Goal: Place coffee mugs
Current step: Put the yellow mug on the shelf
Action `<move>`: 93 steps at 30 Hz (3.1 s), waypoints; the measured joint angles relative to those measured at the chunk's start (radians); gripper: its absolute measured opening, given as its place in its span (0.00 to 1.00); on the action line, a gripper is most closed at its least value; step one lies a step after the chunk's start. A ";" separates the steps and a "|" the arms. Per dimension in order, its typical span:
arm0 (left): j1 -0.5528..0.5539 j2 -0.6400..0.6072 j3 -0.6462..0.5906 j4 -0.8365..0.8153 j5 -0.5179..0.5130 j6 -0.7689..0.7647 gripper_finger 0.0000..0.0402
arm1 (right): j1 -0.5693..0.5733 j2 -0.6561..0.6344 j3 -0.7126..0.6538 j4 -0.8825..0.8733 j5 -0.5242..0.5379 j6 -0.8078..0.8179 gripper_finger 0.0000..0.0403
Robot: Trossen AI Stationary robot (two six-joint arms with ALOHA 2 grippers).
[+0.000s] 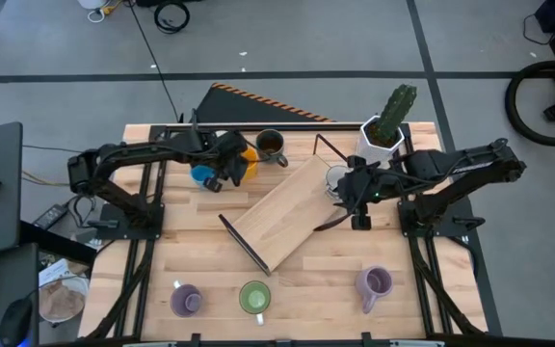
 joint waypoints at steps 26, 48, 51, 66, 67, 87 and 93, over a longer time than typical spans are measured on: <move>0.061 0.192 -0.001 0.055 -0.008 0.102 0.41 | 0.013 0.023 -0.001 0.034 0.000 -0.006 0.43; -0.011 0.174 -0.003 -0.029 0.031 0.079 0.06 | 0.013 0.023 -0.001 0.039 -0.010 -0.006 0.43; -0.024 0.142 -0.003 -0.019 0.031 0.067 0.06 | 0.013 0.023 -0.001 0.039 -0.009 -0.006 0.43; -0.082 0.004 0.066 -0.014 0.068 -0.063 0.06 | 0.013 0.023 -0.001 0.040 -0.004 0.030 0.43; -0.090 0.004 0.095 -0.017 0.071 -0.077 0.06 | 0.013 0.023 -0.001 0.040 -0.004 0.038 0.43; -0.154 0.160 0.314 0.235 0.199 -0.256 0.06 | 0.174 -0.014 -0.064 0.047 0.183 0.160 0.43; -0.146 0.321 0.500 0.142 0.187 -0.254 0.06 | 0.201 -0.065 -0.064 0.057 0.216 0.162 0.43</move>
